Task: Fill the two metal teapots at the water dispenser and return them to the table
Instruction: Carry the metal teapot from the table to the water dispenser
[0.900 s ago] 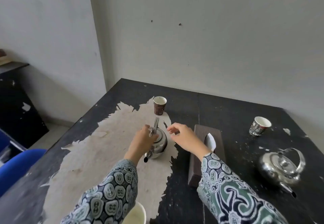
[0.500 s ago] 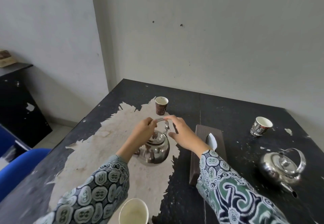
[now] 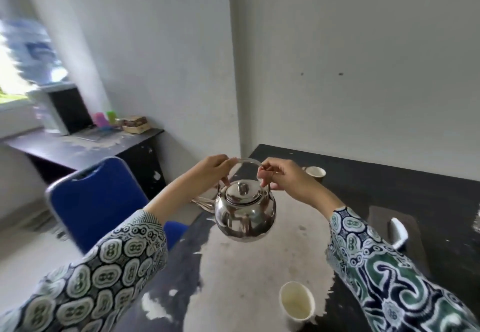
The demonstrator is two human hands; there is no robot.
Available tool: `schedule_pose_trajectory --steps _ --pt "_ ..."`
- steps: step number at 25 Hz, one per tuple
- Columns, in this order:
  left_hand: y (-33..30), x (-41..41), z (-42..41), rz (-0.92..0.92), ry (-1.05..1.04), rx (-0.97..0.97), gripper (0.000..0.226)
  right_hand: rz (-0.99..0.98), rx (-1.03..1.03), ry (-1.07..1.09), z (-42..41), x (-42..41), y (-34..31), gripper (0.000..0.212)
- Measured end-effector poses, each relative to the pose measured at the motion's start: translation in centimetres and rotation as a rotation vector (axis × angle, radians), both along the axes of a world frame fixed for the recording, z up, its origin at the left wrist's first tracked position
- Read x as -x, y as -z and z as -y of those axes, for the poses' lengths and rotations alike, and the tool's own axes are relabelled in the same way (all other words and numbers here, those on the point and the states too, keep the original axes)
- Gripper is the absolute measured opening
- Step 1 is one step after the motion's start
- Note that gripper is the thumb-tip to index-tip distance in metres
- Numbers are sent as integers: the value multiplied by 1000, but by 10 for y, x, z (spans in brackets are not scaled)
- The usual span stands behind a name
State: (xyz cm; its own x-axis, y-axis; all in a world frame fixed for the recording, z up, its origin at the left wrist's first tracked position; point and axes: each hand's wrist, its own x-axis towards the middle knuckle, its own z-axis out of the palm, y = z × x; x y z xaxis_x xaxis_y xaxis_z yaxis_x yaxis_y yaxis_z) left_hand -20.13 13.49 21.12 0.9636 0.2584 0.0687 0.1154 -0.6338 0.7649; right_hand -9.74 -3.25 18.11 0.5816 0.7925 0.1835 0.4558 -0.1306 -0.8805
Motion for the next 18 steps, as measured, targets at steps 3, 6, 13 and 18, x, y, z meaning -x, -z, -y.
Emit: schedule_pose_trajectory --steps 3,6,13,18 --pt "-12 72 -60 14 -108 40 30 -87 9 -154 -67 54 -18 13" --pt "-15 132 -115 31 -169 63 27 -150 16 -262 -131 96 -25 11" --pt "2 272 -305 66 -373 171 22 -211 -34 -347 -341 222 -14 16" --pt "17 340 -425 179 -479 216 22 -271 -132 -283 -482 298 4 14"
